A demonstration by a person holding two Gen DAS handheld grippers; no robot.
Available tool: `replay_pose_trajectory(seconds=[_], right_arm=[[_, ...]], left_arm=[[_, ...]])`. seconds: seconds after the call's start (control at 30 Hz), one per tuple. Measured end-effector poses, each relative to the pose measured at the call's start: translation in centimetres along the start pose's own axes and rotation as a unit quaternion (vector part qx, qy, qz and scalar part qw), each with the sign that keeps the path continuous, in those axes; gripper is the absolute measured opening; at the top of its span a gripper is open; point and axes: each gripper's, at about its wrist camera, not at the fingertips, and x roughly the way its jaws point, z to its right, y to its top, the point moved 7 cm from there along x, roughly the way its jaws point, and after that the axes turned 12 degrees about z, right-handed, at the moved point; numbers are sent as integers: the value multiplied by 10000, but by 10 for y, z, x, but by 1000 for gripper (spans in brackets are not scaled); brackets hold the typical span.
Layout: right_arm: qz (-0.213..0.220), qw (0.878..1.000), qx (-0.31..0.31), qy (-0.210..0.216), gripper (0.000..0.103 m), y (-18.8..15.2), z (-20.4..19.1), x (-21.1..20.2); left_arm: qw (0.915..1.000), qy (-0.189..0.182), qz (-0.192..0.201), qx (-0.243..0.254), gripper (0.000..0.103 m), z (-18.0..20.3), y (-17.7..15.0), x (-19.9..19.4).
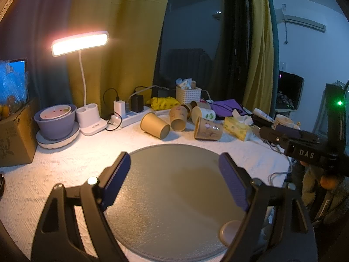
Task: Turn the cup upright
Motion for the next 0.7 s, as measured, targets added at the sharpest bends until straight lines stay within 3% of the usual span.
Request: replay_pose_trajectory(seconds=[0.7], right_arm=[[7, 10000, -2, -1, 76, 0, -1, -1]], left_arm=[[10000, -24, 24, 13, 84, 5, 2, 0]])
